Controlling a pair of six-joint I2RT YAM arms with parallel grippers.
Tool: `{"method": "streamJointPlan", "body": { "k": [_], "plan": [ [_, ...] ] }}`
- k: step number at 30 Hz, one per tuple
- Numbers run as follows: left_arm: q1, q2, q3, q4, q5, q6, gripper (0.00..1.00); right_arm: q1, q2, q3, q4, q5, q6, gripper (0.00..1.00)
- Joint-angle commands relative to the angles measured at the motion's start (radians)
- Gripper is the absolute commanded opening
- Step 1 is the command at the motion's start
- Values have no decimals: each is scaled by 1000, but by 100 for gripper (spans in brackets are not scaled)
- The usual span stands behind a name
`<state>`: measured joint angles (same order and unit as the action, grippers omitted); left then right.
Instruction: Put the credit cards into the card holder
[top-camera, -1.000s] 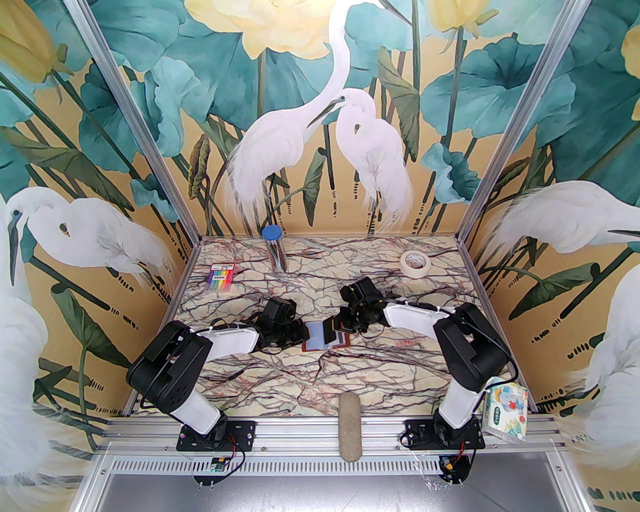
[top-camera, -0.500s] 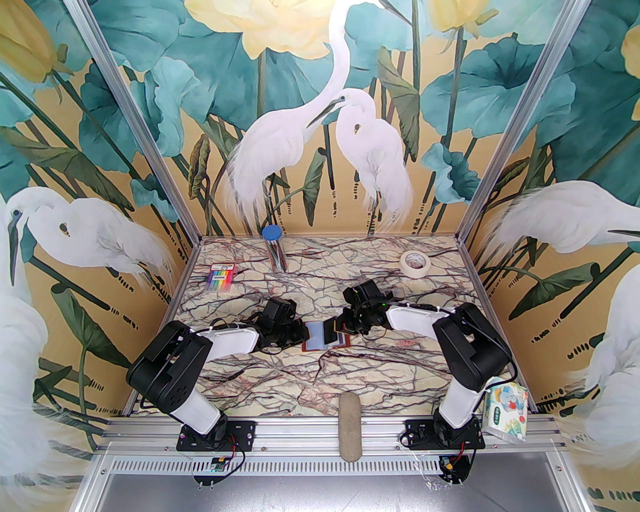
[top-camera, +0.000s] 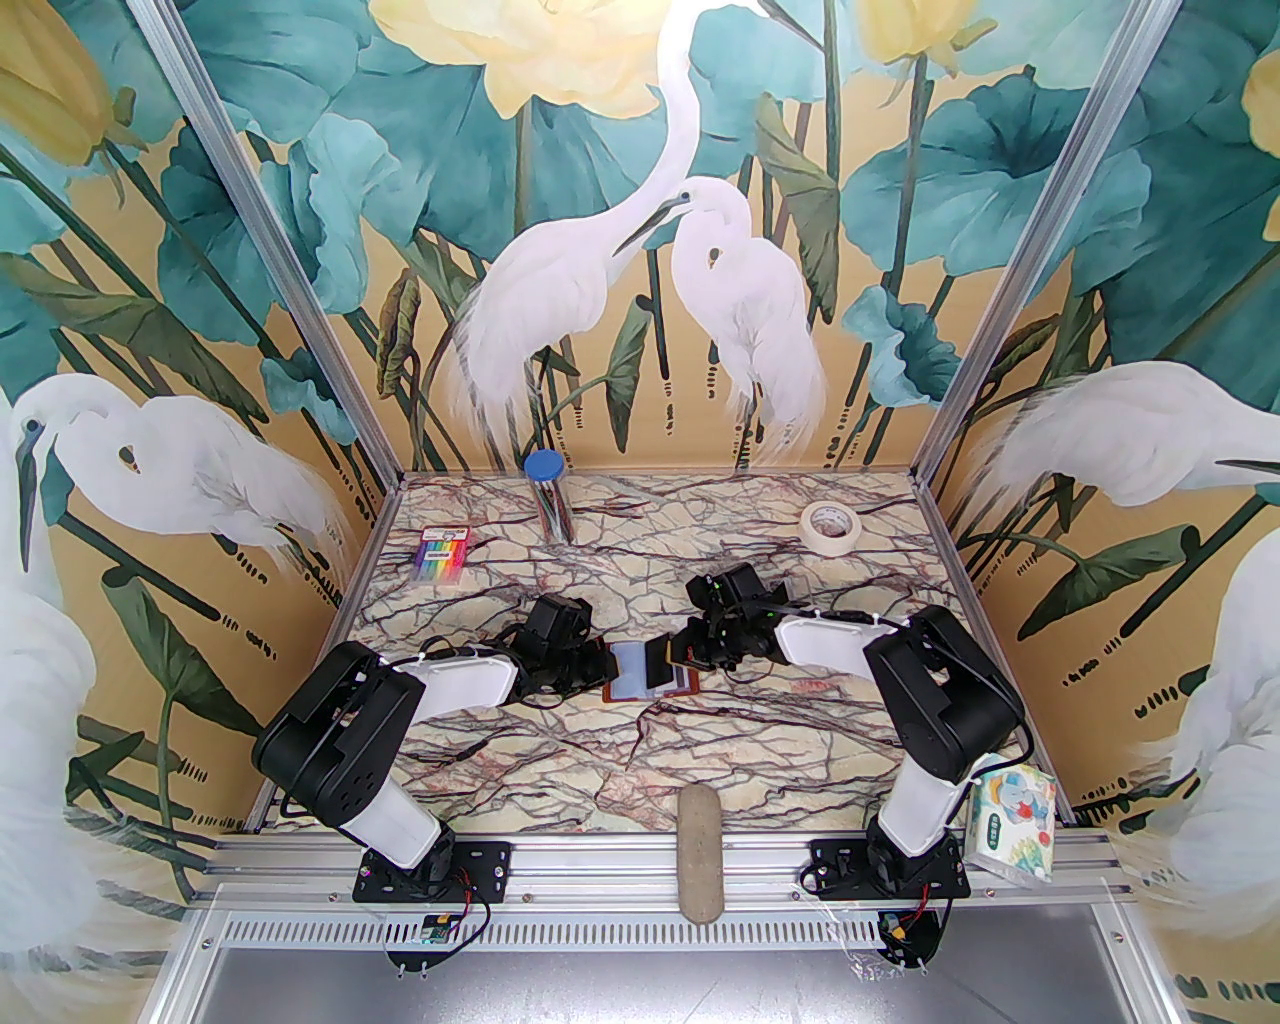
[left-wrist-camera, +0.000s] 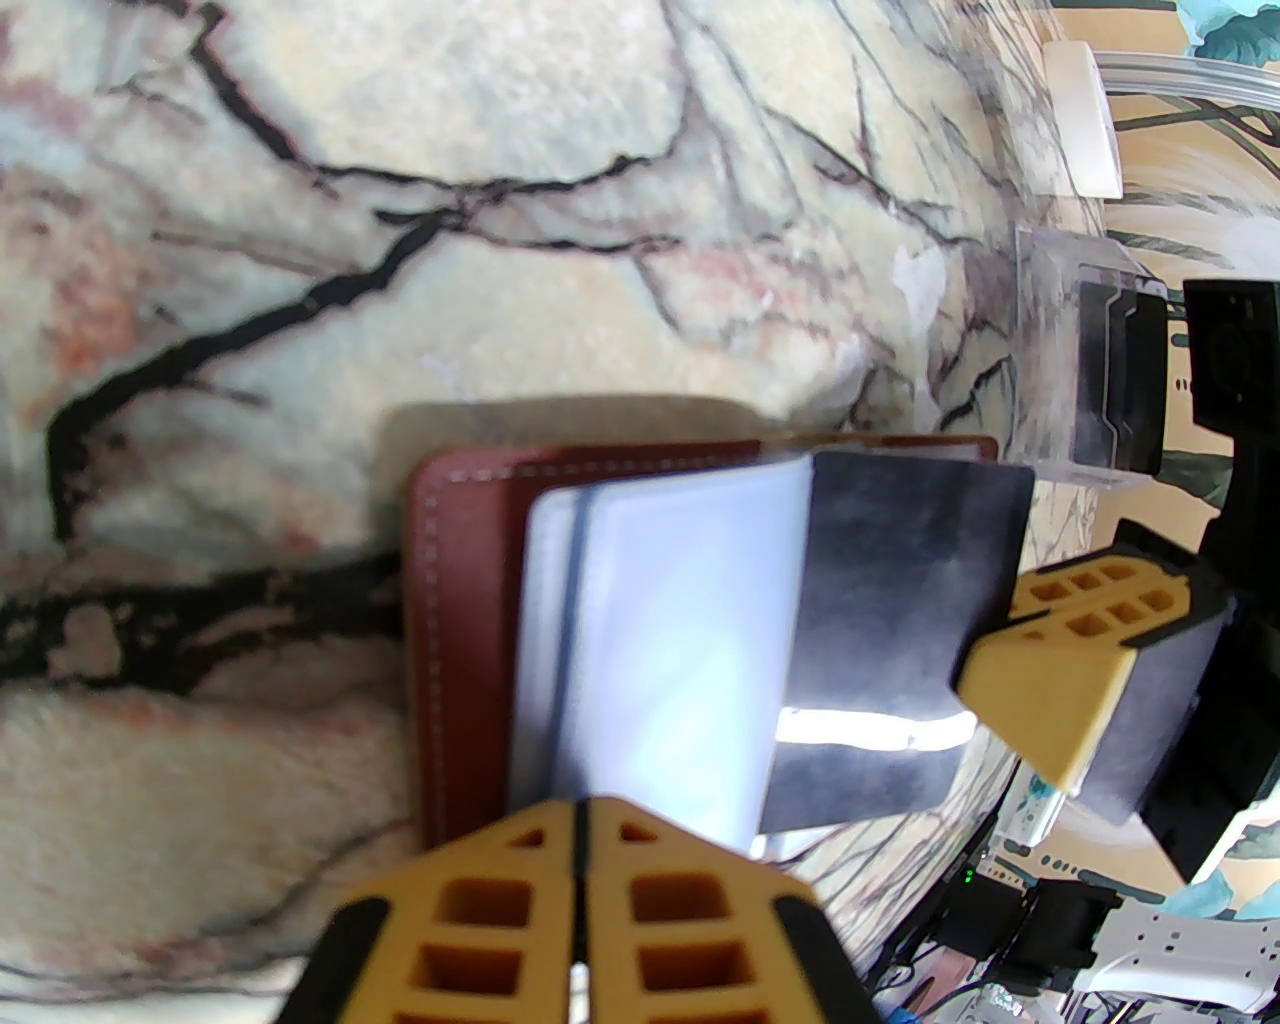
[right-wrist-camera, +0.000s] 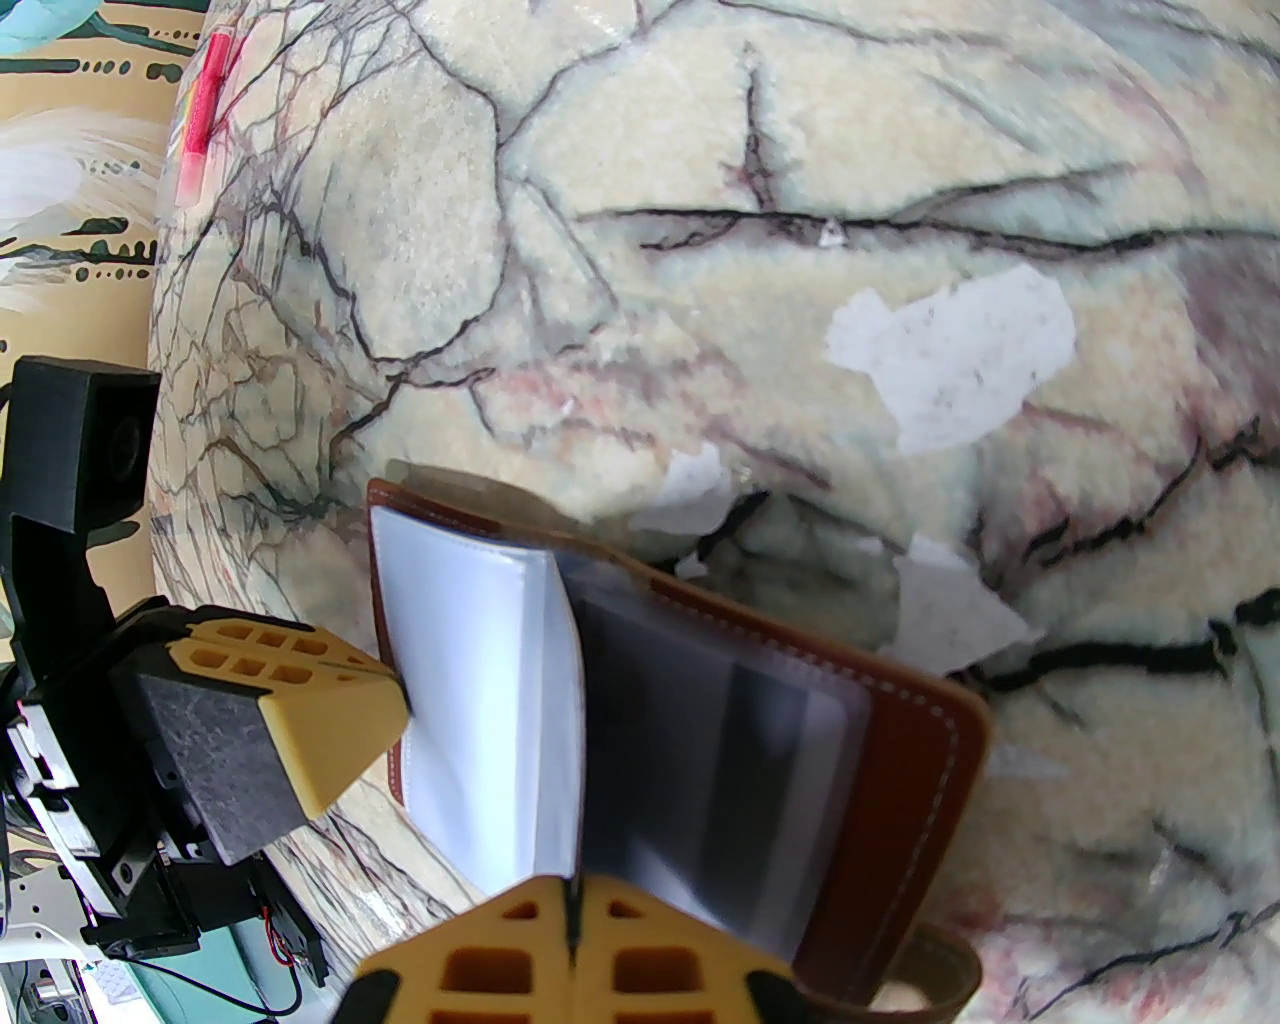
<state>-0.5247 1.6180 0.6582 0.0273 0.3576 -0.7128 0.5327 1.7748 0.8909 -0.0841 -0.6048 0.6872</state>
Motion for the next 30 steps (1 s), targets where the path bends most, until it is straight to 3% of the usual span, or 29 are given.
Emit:
{"method": "streamJointPlan", "body": {
  "k": [1, 30],
  "plan": [
    [-3, 42, -43, -60, -70, 6, 10, 5, 24, -26, 28, -29, 23, 0],
    [-2, 43, -51, -61, -72, 6, 10, -1, 33, -34, 13, -79, 9, 0]
  ]
}}
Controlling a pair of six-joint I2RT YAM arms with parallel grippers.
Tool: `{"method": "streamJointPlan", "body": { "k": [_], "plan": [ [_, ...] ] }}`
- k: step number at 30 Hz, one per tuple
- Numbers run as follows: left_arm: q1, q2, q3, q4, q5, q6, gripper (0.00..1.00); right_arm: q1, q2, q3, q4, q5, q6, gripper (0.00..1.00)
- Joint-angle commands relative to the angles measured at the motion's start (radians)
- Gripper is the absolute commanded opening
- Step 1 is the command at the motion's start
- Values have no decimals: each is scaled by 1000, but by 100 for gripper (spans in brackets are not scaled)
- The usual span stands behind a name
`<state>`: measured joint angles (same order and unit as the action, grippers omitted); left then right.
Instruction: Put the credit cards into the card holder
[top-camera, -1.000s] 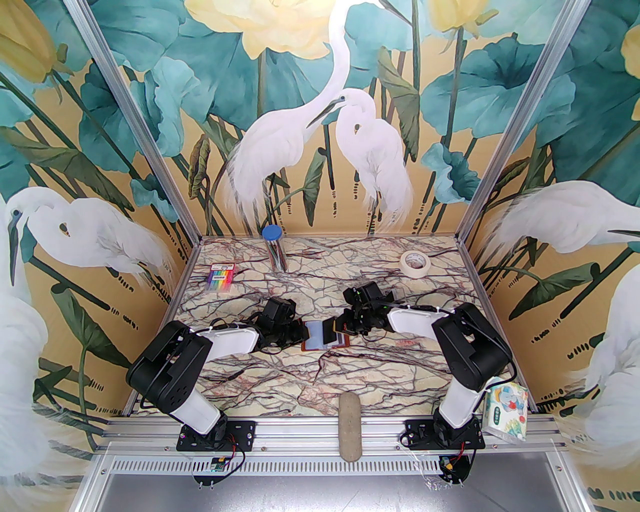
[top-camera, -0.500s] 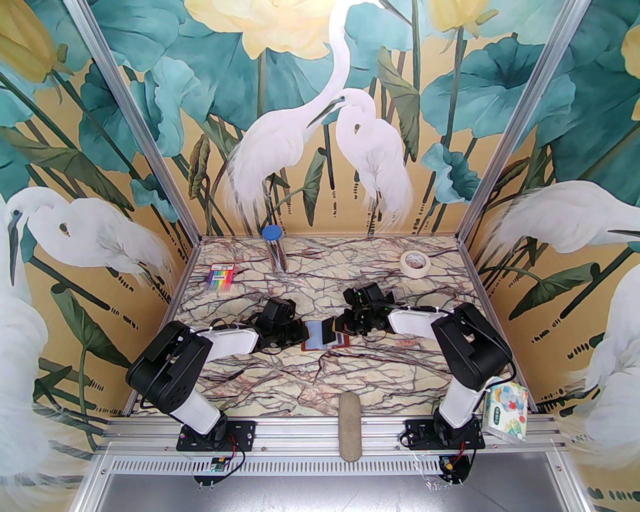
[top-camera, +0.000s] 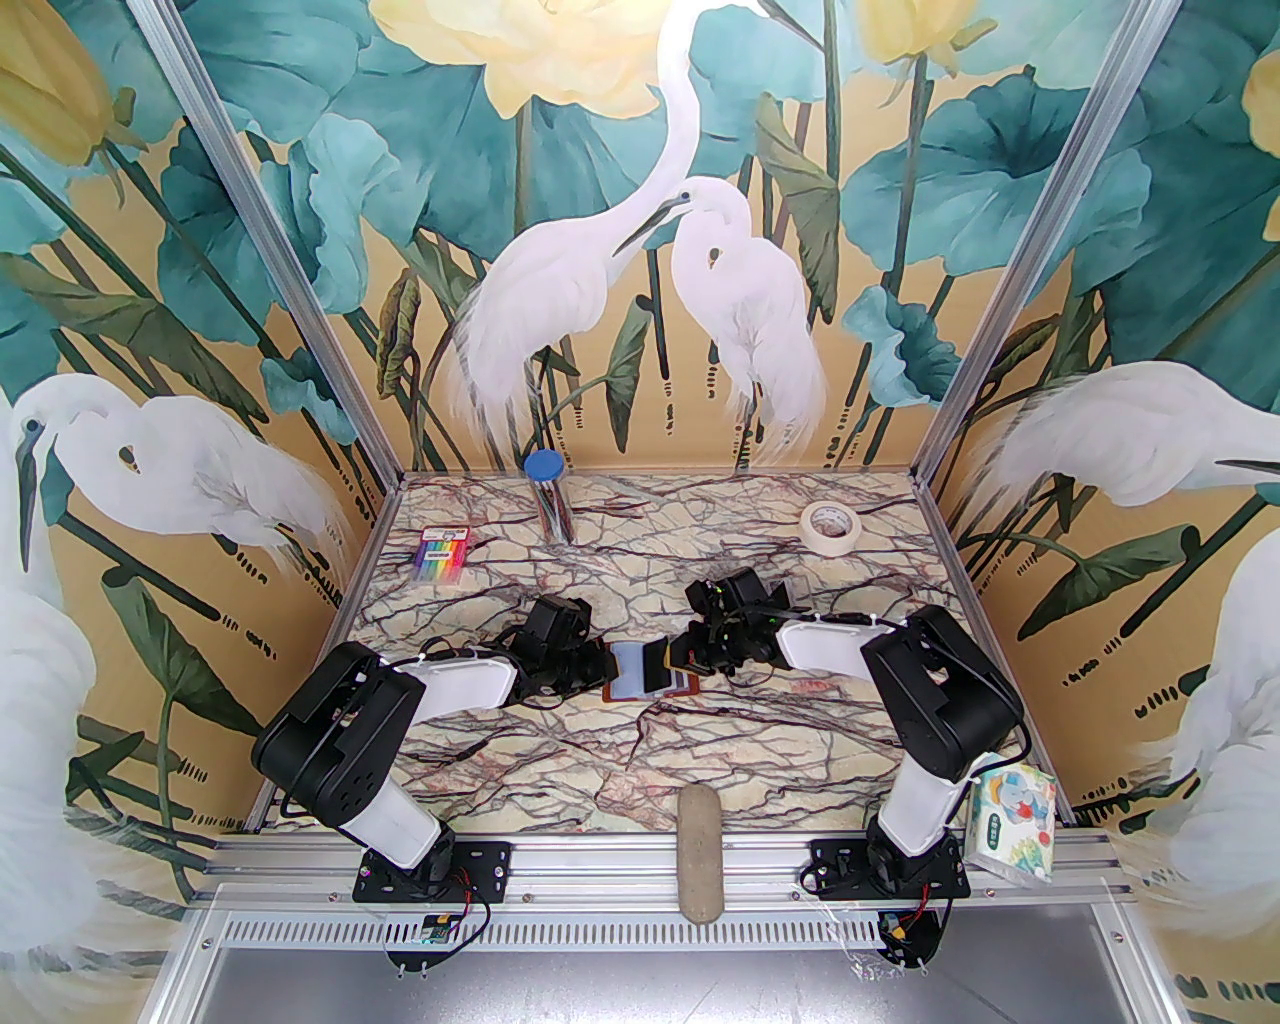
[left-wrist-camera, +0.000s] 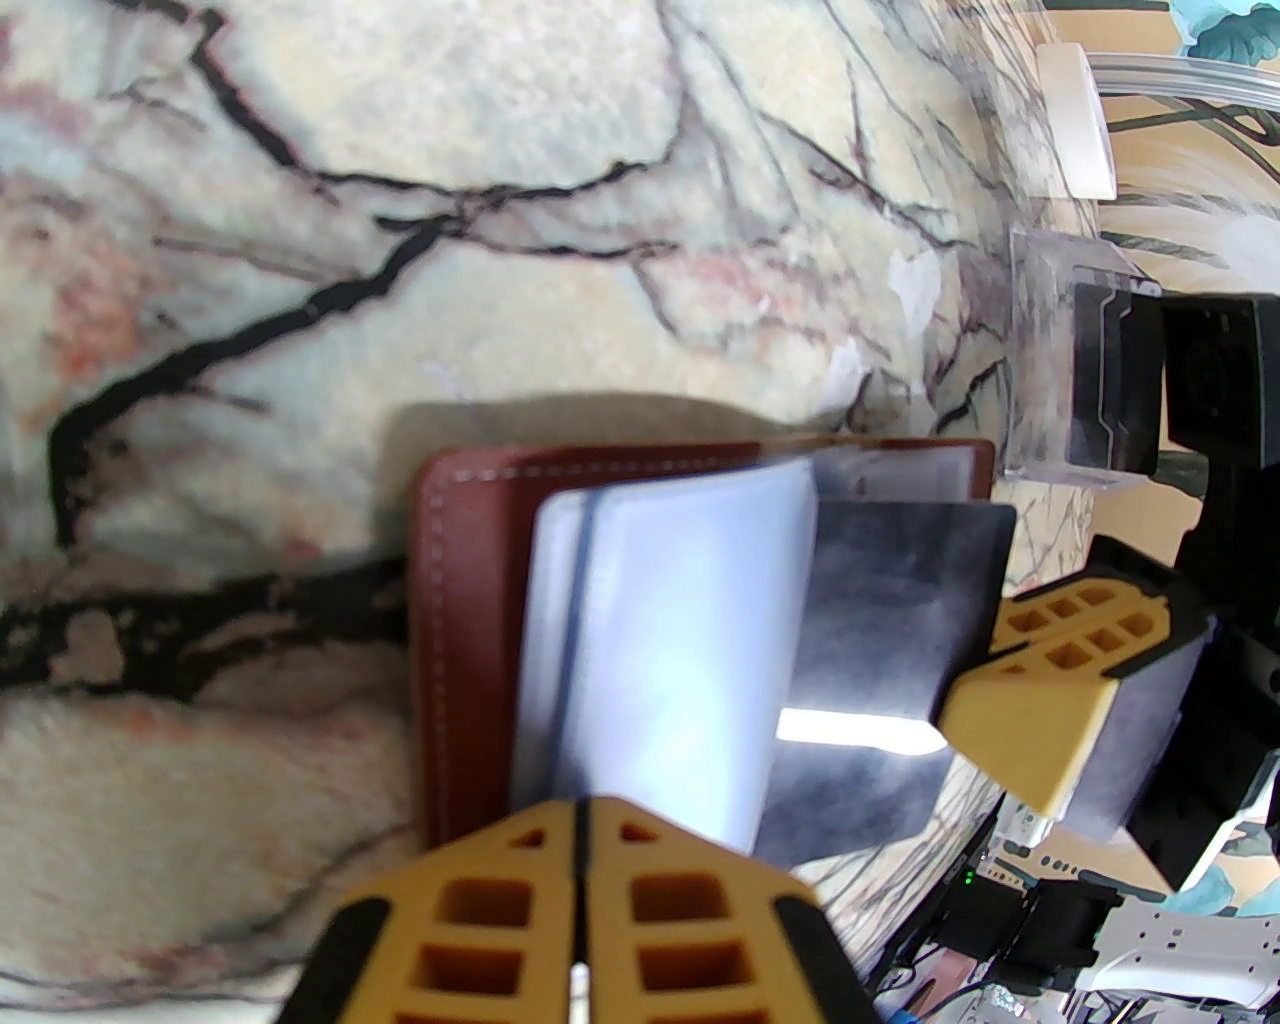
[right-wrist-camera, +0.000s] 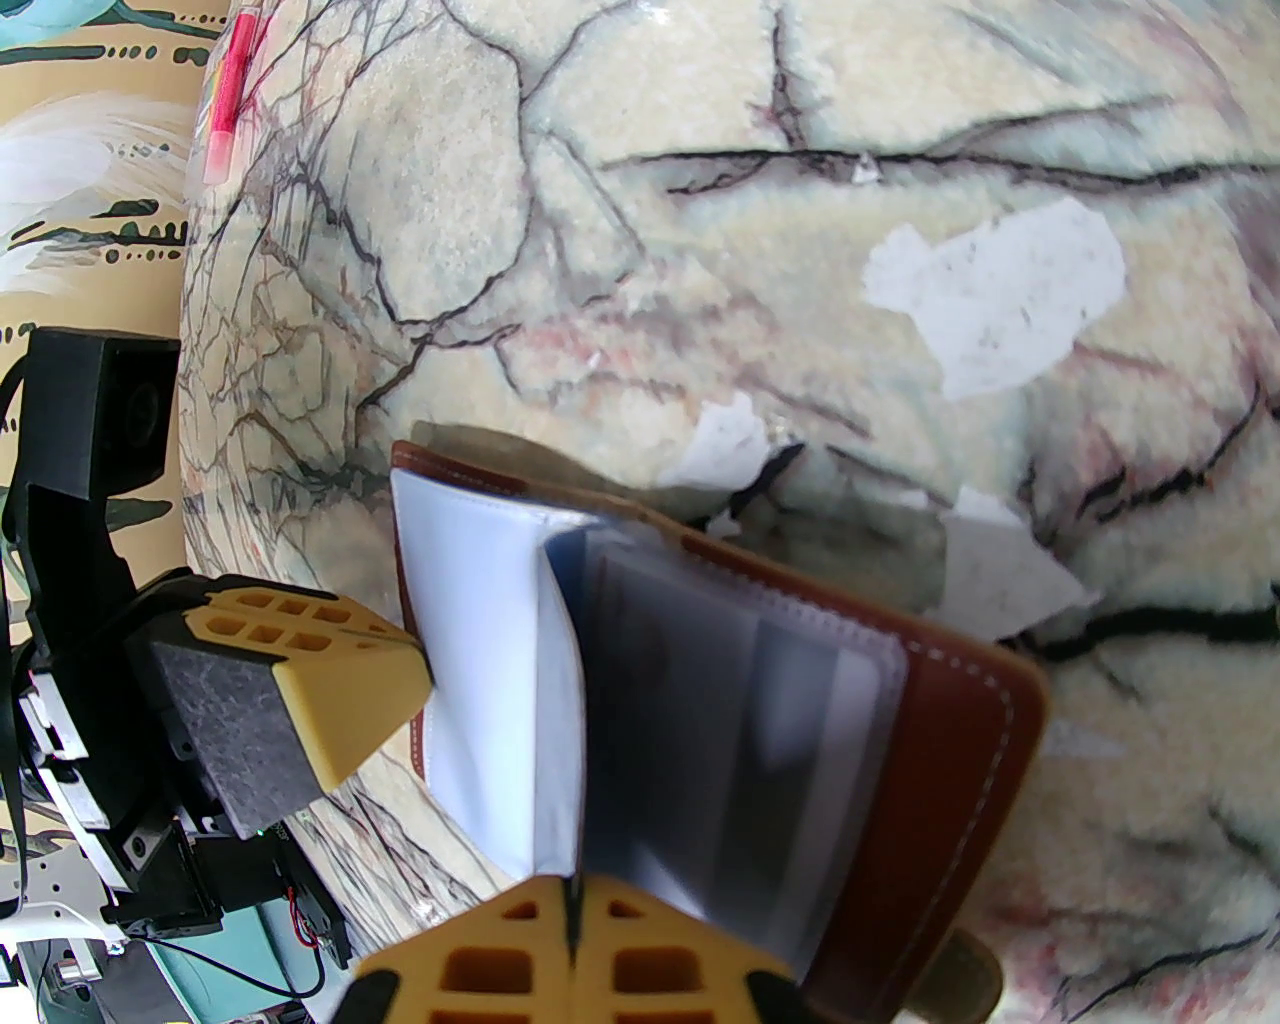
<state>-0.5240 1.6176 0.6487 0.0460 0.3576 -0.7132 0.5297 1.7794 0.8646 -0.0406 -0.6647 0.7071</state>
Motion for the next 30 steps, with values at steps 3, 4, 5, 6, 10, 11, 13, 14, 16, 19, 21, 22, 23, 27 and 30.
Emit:
{"method": "streamJointPlan", "body": {
  "k": [3, 4, 5, 6, 10, 11, 13, 14, 16, 19, 21, 22, 23, 27, 30],
  "plan": [
    [-3, 41, -38, -84, -72, 8, 11, -2, 41, -5, -30, -20, -12, 0],
    [-3, 39, -38, -87, -72, 8, 12, -2, 44, -5, -30, -20, -11, 0],
    [-3, 36, -37, -90, -72, 9, 15, -2, 49, -4, -33, -19, -12, 0],
    [-2, 34, -34, -96, -74, 11, 17, -4, 52, -1, -39, -16, -14, 0],
    [-3, 12, -22, -131, -89, 23, 21, -8, 64, 3, -43, -8, -17, 0],
    [-4, 6, -18, -149, -98, 28, 22, -8, 67, 4, -48, -5, -18, 0],
    [-4, -5, -3, -193, -133, 42, 23, -7, 72, 7, -52, -1, -20, 0],
    [-4, -8, 8, -225, -160, 49, 23, -8, 73, 8, -54, 0, -21, 0],
    [-4, -3, 30, -277, -196, 66, 24, -7, 76, 9, -59, 3, -24, 0],
    [-3, 8, 36, -295, -203, 78, 23, -8, 77, 11, -70, 15, -30, 0],
    [-4, 18, 31, -289, -198, 74, 23, -8, 81, 14, -71, 17, -30, 0],
    [-5, 19, 27, -282, -198, 71, 22, -7, 85, 13, -70, 17, -30, 0],
    [-5, 19, 20, -273, -195, 66, 22, -7, 87, 14, -67, 17, -28, 0],
    [-7, 18, 9, -238, -155, 64, 19, -4, 97, 11, -46, 12, -12, 0],
    [-12, 17, 11, -226, -140, 60, 17, -1, 99, 11, -37, 12, -4, 0]
  ]
}}
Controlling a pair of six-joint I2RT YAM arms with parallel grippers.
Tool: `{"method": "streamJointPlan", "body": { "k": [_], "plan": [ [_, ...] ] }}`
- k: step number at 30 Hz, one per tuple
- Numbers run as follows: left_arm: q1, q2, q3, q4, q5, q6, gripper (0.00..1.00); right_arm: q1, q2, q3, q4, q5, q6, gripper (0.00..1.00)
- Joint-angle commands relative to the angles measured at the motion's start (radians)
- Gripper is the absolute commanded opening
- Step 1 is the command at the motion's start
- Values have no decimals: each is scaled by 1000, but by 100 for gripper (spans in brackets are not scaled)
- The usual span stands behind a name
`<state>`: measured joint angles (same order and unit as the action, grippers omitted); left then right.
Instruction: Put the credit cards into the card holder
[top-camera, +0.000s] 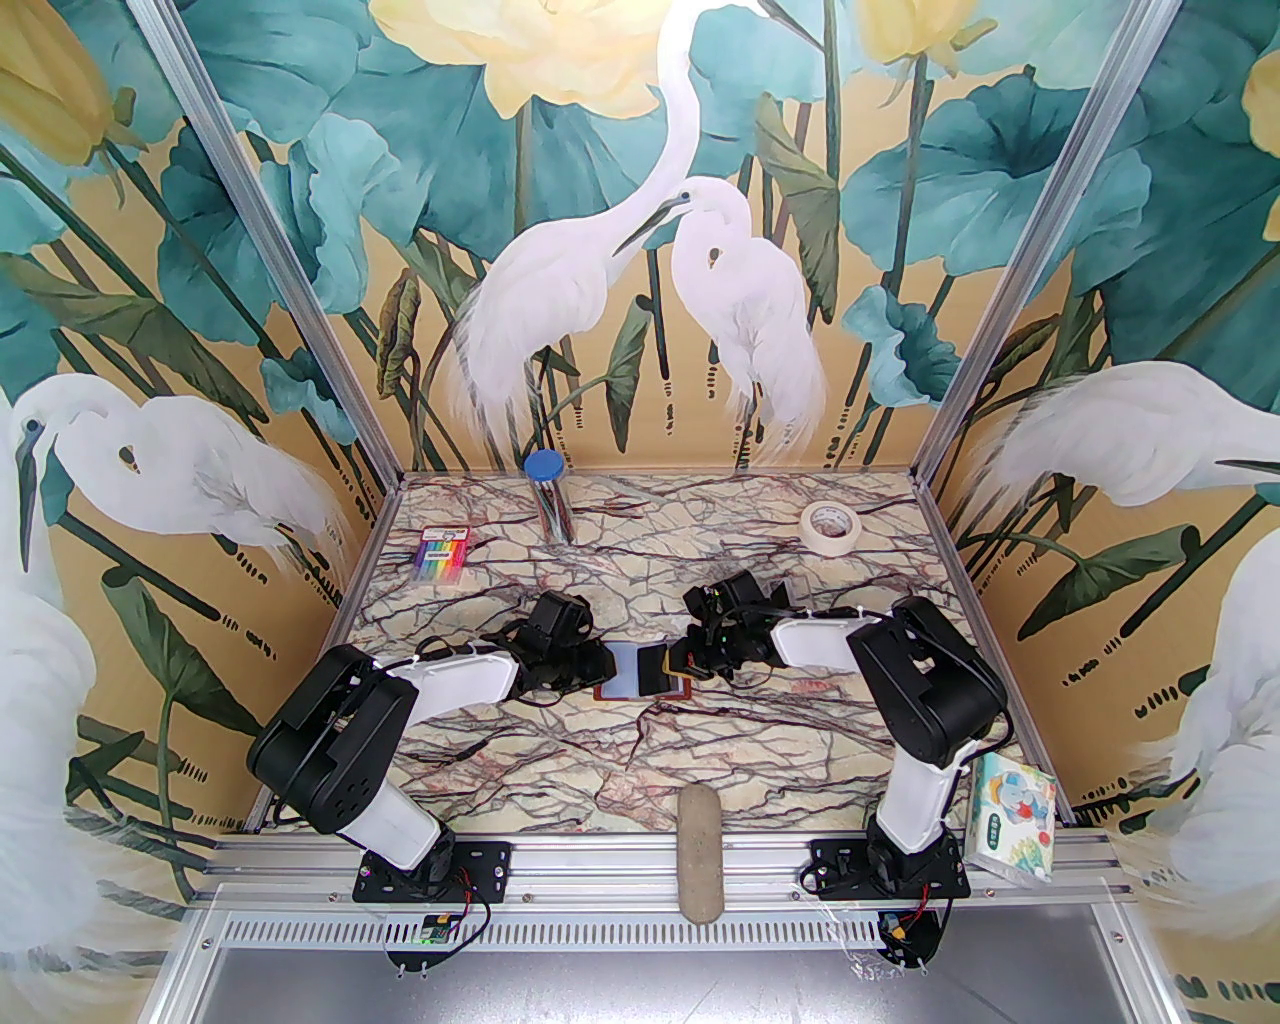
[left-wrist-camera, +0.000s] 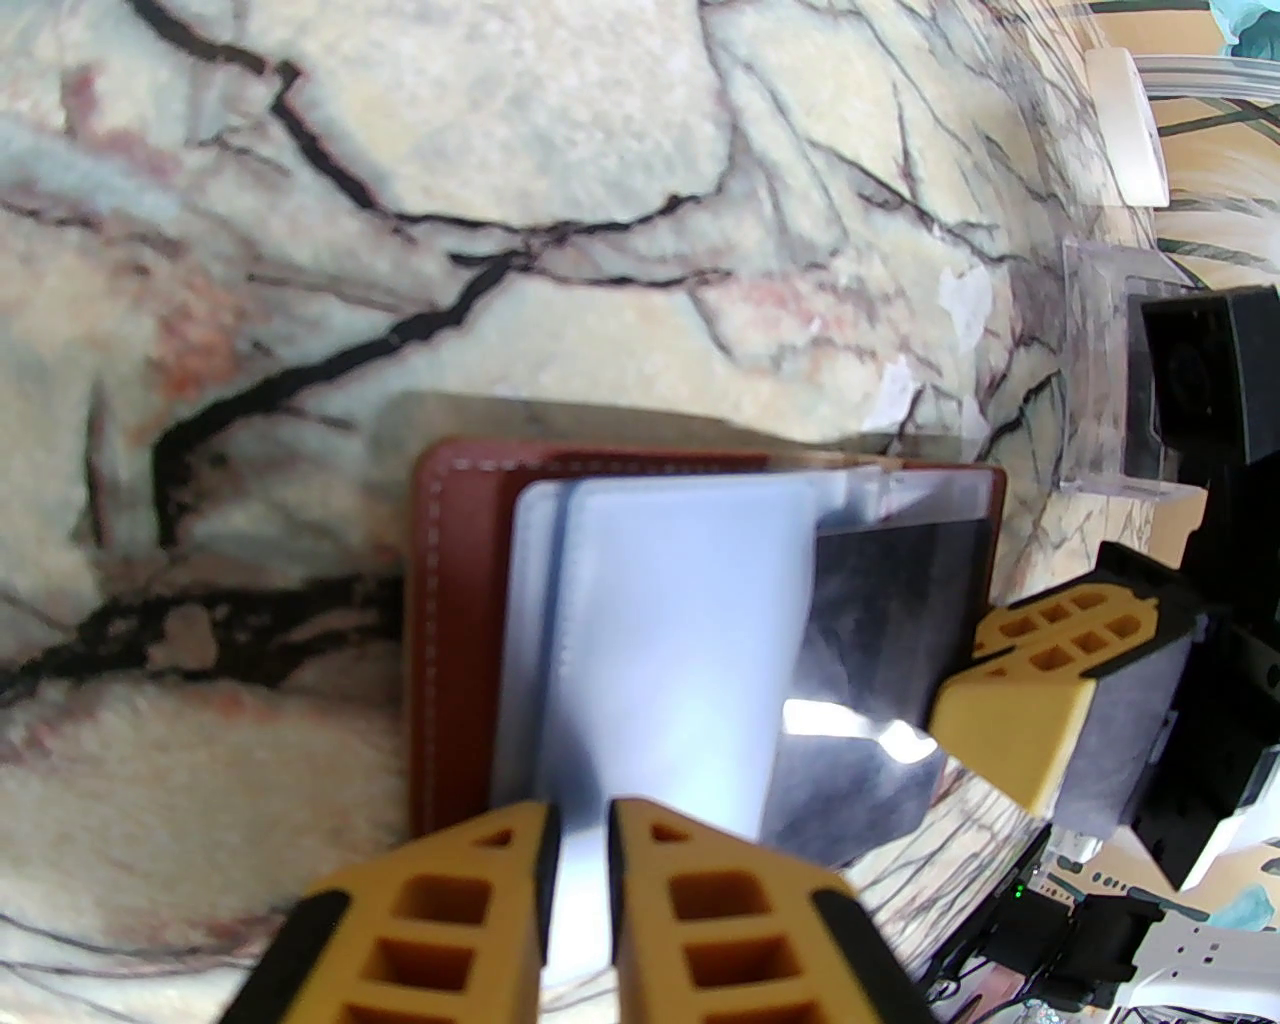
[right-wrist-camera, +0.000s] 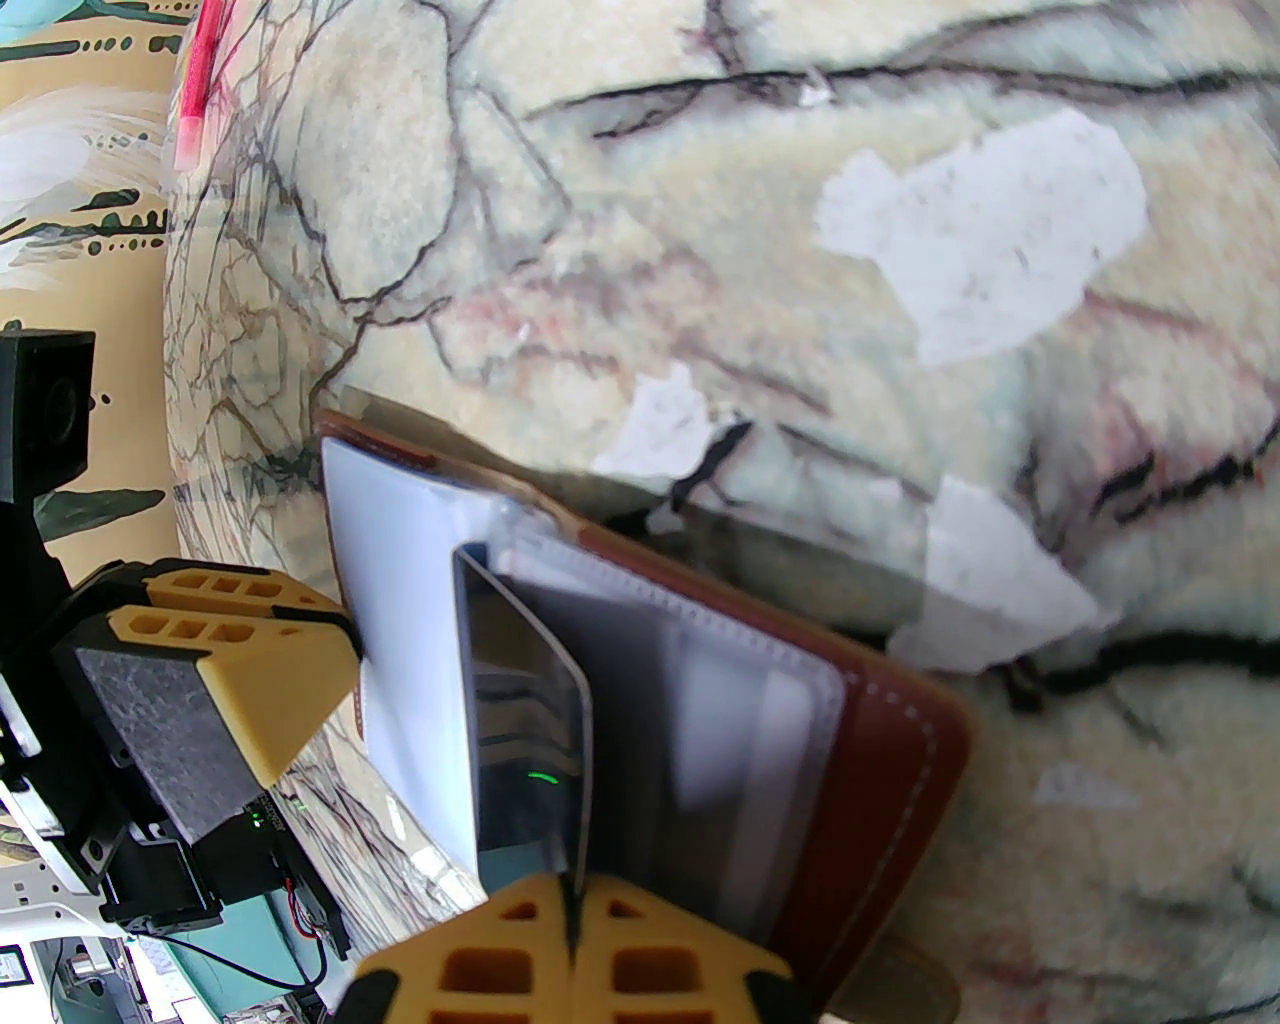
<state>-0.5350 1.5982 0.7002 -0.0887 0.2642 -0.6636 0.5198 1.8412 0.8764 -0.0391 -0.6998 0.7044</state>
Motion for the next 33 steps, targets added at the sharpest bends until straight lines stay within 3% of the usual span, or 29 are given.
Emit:
{"method": "streamJointPlan", "body": {
  "k": [1, 33],
  "plan": [
    [-2, 37, -43, -87, -45, 7, 17, 9, 37, -2, -35, 48, 2, 0],
    [-6, 65, -51, -68, -40, 1, 13, 65, 76, 7, 70, 105, 129, 0]
  ]
}}
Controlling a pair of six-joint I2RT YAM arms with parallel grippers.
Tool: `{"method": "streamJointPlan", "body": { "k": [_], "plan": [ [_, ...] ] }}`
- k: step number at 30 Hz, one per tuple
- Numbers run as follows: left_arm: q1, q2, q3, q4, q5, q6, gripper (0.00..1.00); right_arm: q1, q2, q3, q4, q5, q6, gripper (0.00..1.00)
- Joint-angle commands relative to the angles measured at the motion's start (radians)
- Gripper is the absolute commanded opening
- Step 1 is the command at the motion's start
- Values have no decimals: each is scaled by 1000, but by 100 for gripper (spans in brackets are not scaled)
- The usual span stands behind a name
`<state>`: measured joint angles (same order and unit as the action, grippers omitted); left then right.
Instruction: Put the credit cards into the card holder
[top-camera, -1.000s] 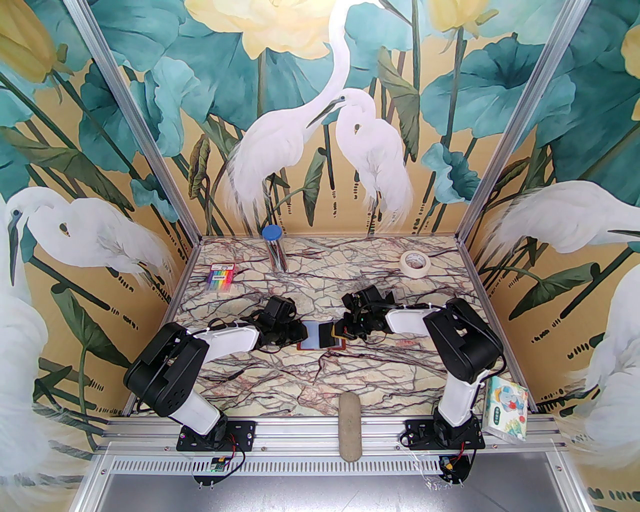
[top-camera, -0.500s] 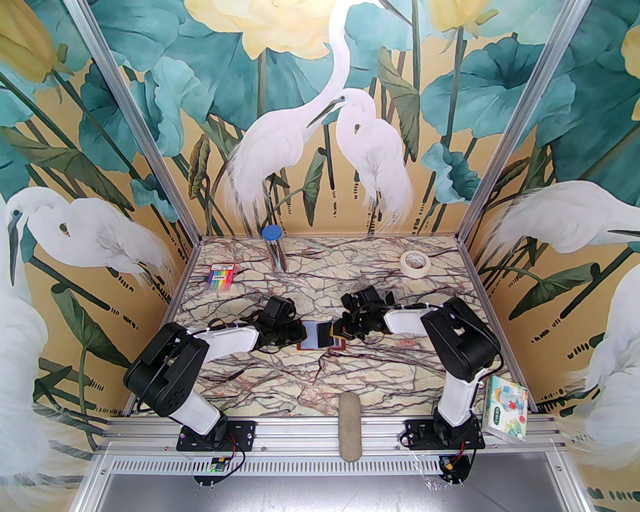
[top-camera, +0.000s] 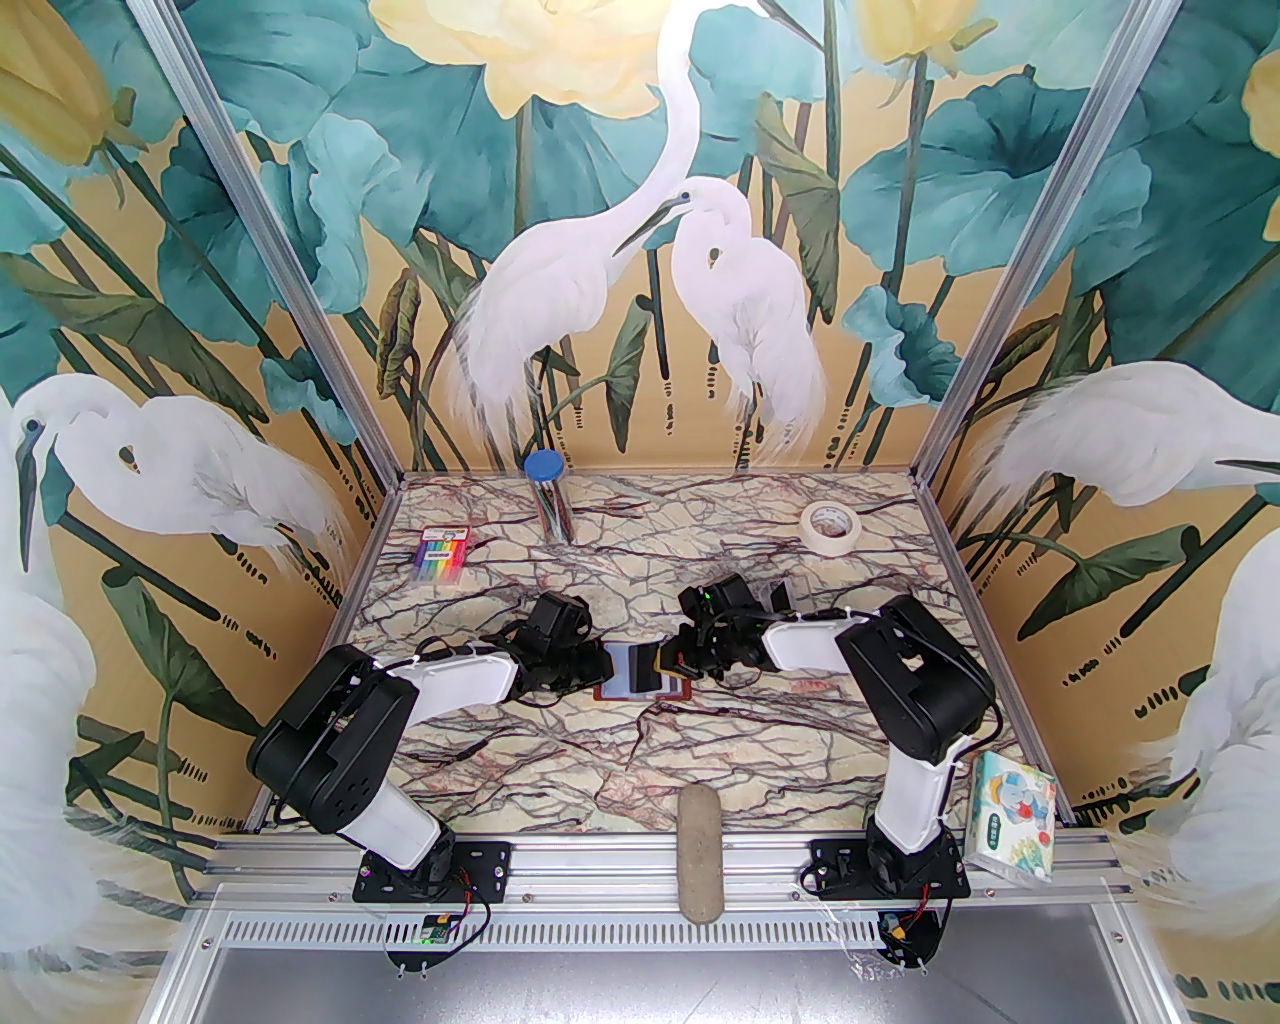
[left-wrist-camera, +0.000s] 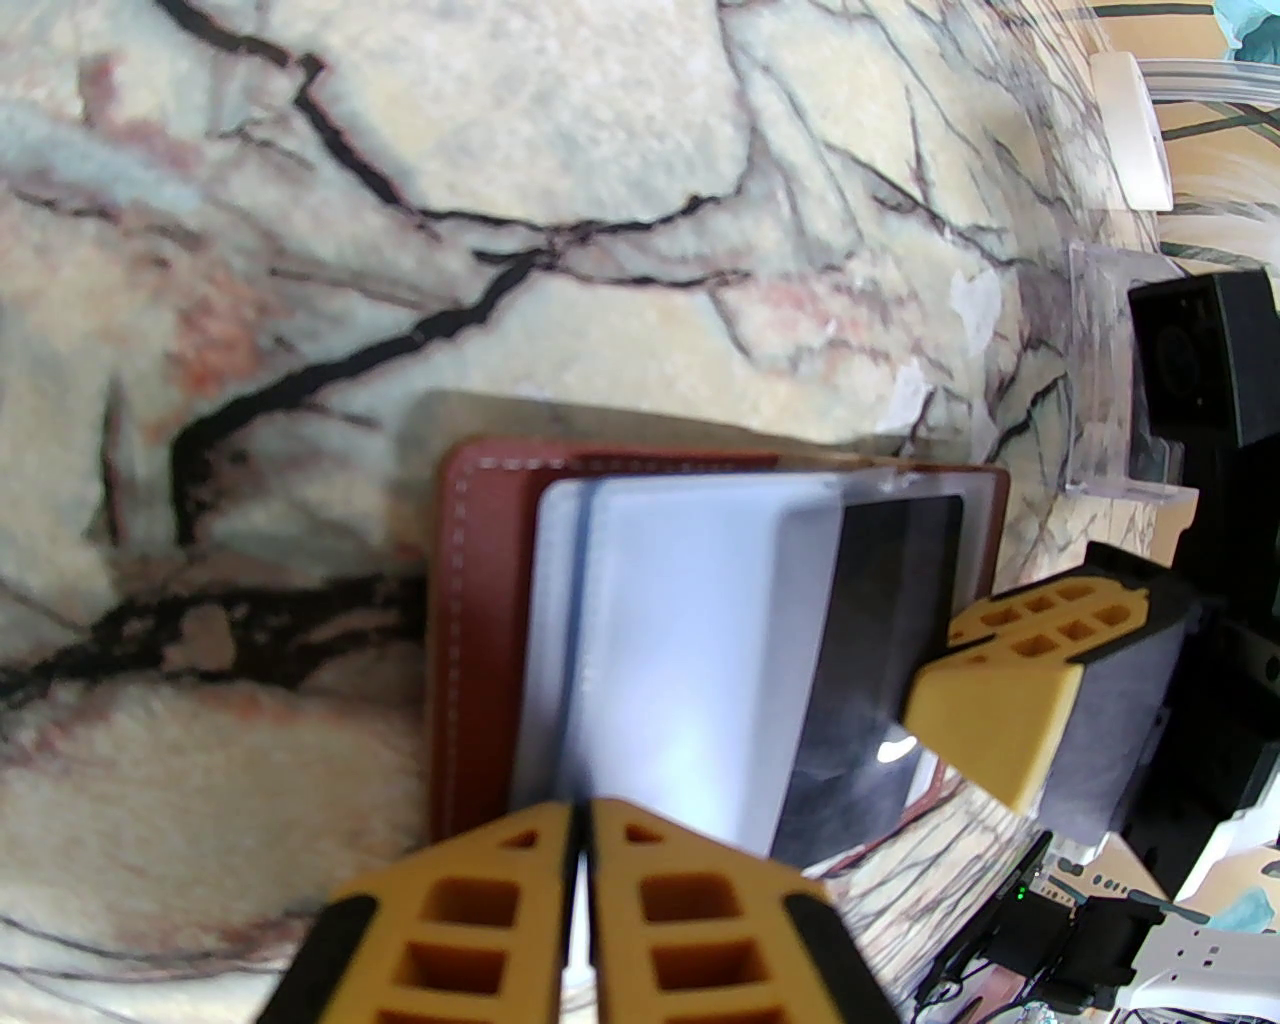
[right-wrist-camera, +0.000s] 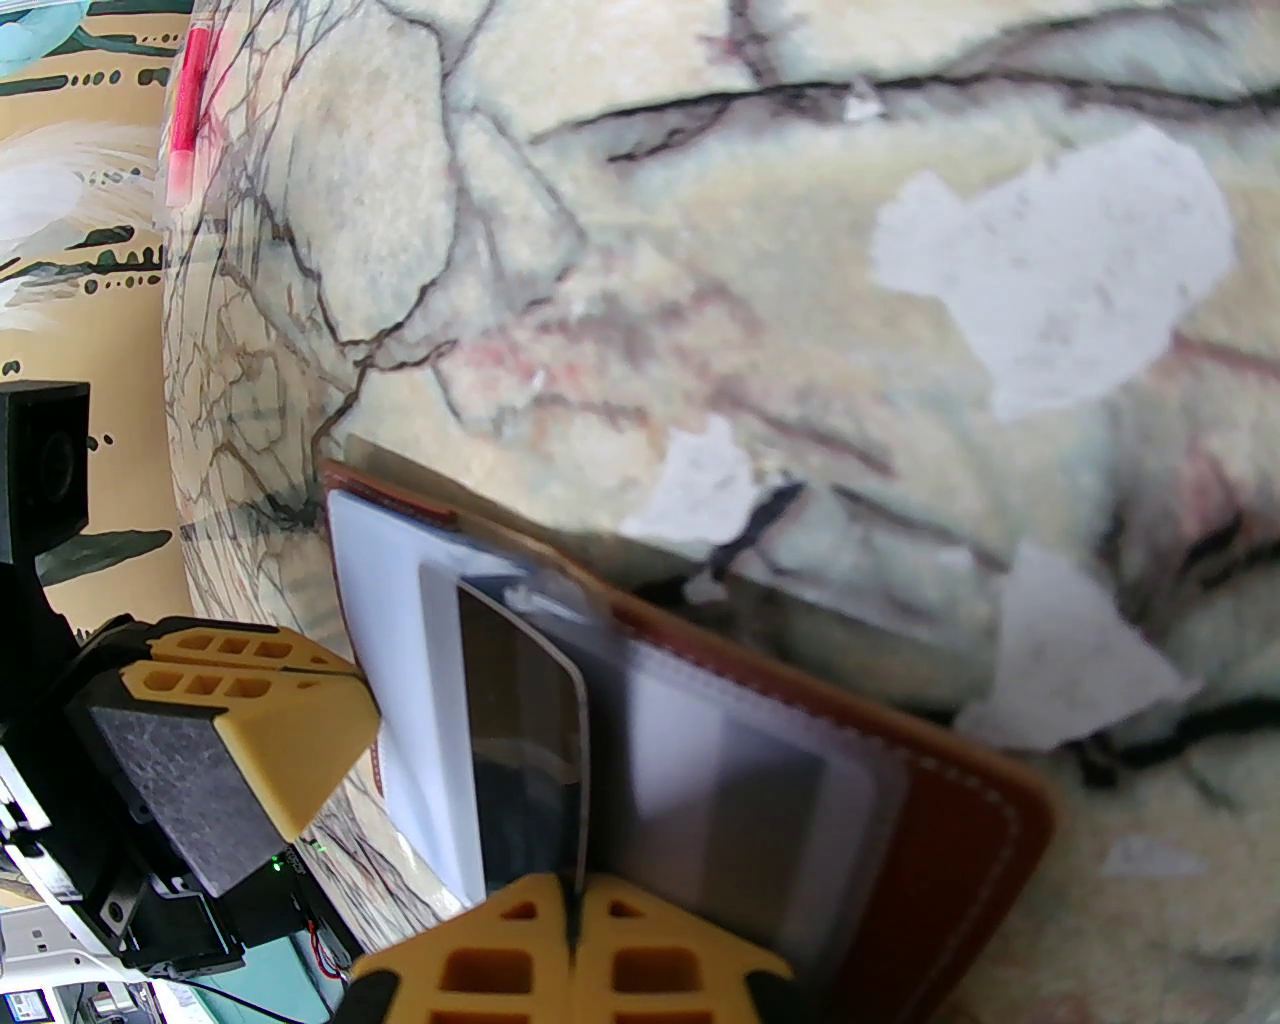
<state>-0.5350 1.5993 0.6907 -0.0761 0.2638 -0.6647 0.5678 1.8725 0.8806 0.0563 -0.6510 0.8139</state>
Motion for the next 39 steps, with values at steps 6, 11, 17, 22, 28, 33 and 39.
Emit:
{"method": "streamJointPlan", "body": {
  "k": [6, 11, 17, 22, 28, 33, 39],
  "plan": [
    [-6, 60, -39, -85, -41, 4, 13, 32, 56, 16, -30, 60, 27, 0],
    [-8, 65, -36, -85, -41, 3, 13, 39, 59, 25, -35, 57, 30, 0],
    [-8, 64, -34, -86, -39, 5, 13, 43, 44, 34, -70, 64, 16, 1],
    [-8, 64, -34, -89, -40, 6, 13, 43, 4, 53, -146, 85, -24, 23],
    [-8, 57, -36, -91, -43, 5, 13, 39, -56, 80, -258, 135, -86, 35],
    [-8, 57, -39, -86, -41, 5, 13, 37, -75, 82, -267, 136, -83, 30],
    [-8, 58, -43, -83, -43, 5, 13, 41, -43, 100, -248, 127, -45, 17]
  ]
}}
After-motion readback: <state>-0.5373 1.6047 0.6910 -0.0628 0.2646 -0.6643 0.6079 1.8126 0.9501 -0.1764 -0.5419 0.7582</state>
